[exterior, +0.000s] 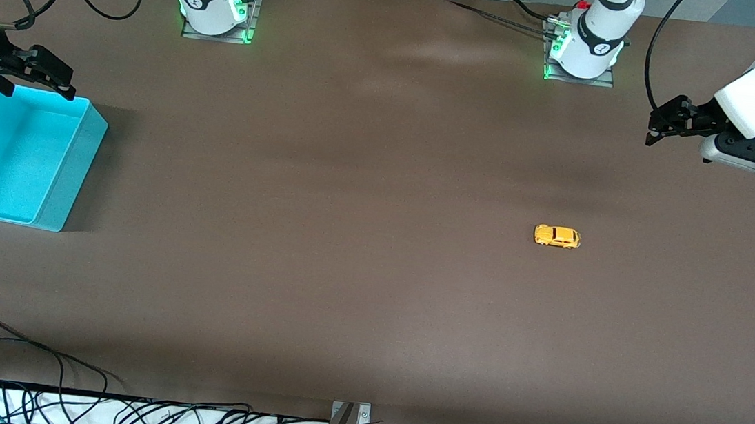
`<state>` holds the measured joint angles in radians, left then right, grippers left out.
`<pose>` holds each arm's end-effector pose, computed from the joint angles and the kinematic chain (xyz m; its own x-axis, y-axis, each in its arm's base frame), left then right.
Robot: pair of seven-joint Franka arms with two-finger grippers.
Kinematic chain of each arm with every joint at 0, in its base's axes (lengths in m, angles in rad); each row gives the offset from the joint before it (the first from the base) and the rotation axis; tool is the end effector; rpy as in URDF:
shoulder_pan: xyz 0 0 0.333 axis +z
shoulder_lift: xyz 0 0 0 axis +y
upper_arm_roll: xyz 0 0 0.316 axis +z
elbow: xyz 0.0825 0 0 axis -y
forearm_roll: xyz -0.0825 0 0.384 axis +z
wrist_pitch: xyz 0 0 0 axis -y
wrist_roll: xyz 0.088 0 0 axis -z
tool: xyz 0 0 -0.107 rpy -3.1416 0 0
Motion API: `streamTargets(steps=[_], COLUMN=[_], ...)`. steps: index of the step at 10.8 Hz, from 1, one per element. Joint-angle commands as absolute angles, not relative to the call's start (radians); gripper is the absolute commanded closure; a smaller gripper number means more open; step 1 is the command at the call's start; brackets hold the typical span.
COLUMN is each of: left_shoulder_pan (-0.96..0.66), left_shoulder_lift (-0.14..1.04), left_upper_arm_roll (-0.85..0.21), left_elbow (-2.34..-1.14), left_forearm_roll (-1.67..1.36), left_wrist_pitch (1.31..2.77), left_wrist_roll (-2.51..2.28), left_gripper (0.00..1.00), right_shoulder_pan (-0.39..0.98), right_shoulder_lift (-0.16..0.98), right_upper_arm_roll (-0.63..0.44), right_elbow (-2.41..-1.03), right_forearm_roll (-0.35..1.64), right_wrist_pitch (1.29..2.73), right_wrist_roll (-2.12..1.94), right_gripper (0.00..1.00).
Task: Wind up and store yellow beetle car
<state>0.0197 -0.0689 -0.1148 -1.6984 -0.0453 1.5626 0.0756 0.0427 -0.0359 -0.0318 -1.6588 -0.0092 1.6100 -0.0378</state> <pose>0.5265 -0.0571 0.6009 0.9835 -0.1692 -0.0643 -0.1667 -0.9851 0.0423 0.5455 0.0047 0.6060 0.9987 0.0491 -0.0132 0.0492 -0.9988 0.0076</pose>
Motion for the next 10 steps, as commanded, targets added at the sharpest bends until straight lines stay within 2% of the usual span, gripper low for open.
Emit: streamTargets(steps=[1, 10], left_shoulder_pan=[0.017, 0.017], left_shoulder_lift=[-0.088, -0.087], left_upper_arm_roll=[-0.109, -0.118], left_elbow=[-1.698, -1.695], left_forearm_roll=[-0.048, -0.048], left_wrist_pitch=[1.539, 1.503], left_wrist_roll=[0.031, 0.029], left_gripper=[0.0, 0.0], right_shoulder_pan=[0.046, 0.044], right_shoulder_lift=[-0.035, -0.038], right_upper_arm_roll=[-0.034, -0.037], right_elbow=[-1.638, -1.637], right_forearm_roll=[0.003, 0.006], right_wrist_pitch=[1.588, 1.575], right_wrist_roll=[-0.038, -0.044], right_gripper=[0.0, 0.0])
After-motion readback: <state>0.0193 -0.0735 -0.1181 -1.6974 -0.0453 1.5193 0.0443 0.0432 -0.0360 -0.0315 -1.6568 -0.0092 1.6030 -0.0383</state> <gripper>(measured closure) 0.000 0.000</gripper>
